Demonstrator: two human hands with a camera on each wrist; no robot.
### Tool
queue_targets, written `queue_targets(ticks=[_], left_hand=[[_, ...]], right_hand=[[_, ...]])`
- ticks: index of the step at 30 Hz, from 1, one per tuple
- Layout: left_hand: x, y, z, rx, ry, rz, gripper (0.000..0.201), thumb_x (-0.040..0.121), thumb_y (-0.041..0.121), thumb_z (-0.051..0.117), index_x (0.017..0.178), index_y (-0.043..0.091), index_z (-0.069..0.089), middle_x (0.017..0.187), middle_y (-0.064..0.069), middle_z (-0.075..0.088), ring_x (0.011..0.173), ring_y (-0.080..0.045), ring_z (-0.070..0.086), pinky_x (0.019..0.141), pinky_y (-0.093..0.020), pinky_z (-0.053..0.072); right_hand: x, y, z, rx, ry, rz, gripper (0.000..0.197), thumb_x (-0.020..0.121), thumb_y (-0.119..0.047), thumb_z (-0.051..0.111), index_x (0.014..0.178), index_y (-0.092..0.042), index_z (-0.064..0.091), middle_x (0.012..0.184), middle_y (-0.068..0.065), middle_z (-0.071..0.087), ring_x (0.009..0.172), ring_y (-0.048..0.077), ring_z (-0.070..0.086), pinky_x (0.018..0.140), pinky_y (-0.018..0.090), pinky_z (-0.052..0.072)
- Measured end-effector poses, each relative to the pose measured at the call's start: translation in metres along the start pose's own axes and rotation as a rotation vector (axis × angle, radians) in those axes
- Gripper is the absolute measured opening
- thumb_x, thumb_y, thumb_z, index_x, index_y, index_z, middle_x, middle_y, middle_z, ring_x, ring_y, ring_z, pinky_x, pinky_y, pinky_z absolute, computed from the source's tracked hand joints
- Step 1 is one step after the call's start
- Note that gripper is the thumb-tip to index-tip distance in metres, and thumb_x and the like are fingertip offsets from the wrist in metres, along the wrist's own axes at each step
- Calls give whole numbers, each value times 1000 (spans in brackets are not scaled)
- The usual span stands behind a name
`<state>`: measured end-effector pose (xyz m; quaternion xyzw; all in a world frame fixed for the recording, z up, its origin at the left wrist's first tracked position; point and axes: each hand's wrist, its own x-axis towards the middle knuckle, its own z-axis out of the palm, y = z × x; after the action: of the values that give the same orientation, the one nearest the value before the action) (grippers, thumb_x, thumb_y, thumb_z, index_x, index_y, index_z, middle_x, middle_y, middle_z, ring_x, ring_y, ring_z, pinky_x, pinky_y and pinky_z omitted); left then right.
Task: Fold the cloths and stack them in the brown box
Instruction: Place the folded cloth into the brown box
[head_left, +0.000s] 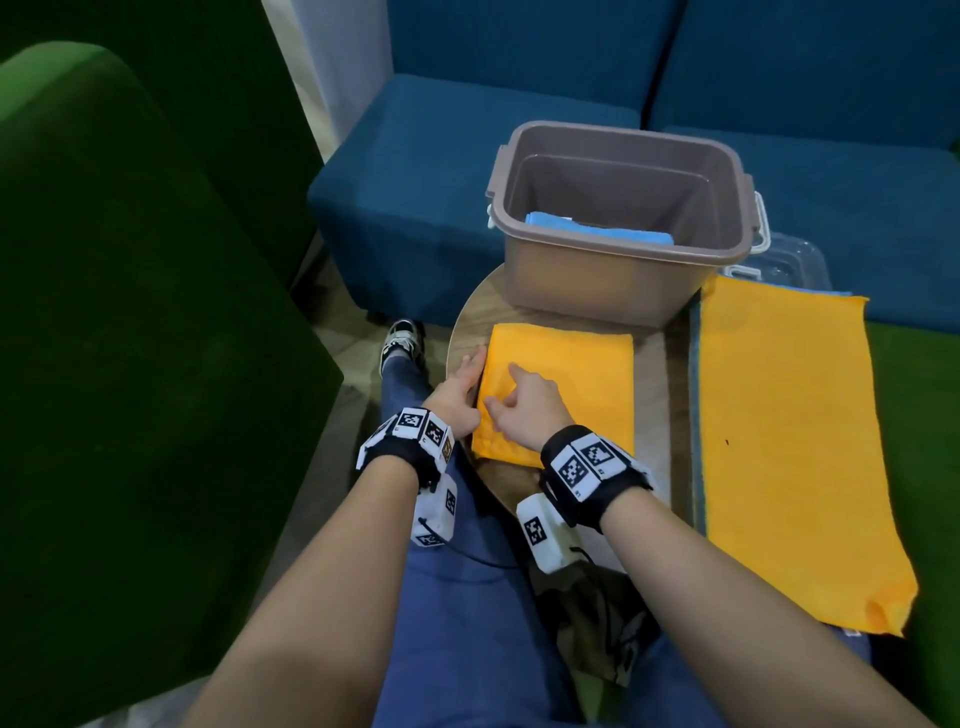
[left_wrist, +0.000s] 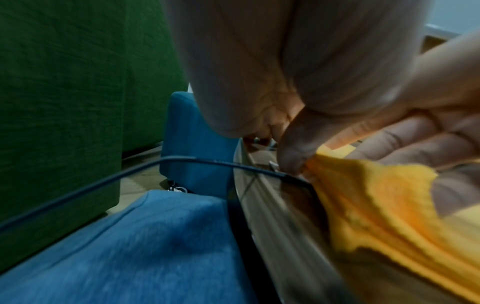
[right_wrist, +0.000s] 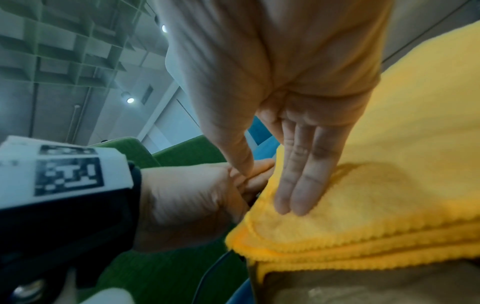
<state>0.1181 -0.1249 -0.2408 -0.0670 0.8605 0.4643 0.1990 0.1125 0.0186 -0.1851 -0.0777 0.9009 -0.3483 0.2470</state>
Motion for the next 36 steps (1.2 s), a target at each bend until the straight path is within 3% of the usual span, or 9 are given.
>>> queue_targets(ticks=[4,8,12,16,22,26,29,33,36], left_hand=[[0,4,2,-207,39,-5,87,80,-12,46,154,24,17,161,-3,13,149,-16,7,119,-29,12],[-7,37,3,-131,175,-67,68,80,17,45,147,25,36,147,-7,45,134,-27,43,111,-44,36],[-4,84,29,466,328,-75,81,90,24,49,155,13,1,162,-11,-7,149,-28,-2,120,-48,2],[7,103,52,718,112,-66,82,94,28,52,154,10,-1,160,-11,-19,148,-28,-15,120,-49,-2],[-2,98,36,441,395,-249,76,88,34,66,145,6,24,150,-15,25,137,-31,28,106,-41,34],[-3,98,25,338,272,-436,27,83,19,70,98,6,52,116,-15,53,102,-28,54,75,-33,47],[-3,102,28,257,208,-456,28,83,5,62,71,11,38,86,-10,52,88,-27,53,68,-33,46],[-10,116,38,338,233,-346,19,78,-1,54,86,14,45,120,-11,48,121,-32,38,102,-44,31],[-13,116,43,314,233,-114,26,71,-7,48,76,17,40,94,-11,57,96,-33,52,80,-40,42]], right_hand=[[-2,20,-16,-28,91,-15,42,94,-20,56,135,-12,52,98,2,65,110,23,57,85,32,48],[-1,54,-42,-201,195,-13,55,96,-25,54,147,-12,38,149,10,42,136,27,39,106,40,38],[-2,80,-45,-446,17,24,75,98,-53,39,156,-27,-1,163,-3,-12,150,23,-10,118,51,2],[-8,89,-40,-500,-3,25,74,98,-61,26,154,-32,-13,160,-8,-24,148,18,-21,118,52,-6],[-8,96,-38,-474,45,1,77,97,-64,26,154,-31,-12,161,-10,-20,148,15,-18,119,50,-4],[-15,91,-37,-496,158,30,79,95,-64,33,156,-27,0,164,-7,-1,150,19,3,117,45,17],[-17,81,-50,-500,158,43,75,93,-56,47,154,-23,17,158,-1,22,142,24,25,108,44,31],[-2,63,-76,-495,179,16,49,94,-31,54,140,-17,43,140,7,43,128,30,42,102,46,39],[2,53,-93,-292,333,-188,56,87,-7,55,140,-22,42,136,7,48,122,32,48,99,47,43]])
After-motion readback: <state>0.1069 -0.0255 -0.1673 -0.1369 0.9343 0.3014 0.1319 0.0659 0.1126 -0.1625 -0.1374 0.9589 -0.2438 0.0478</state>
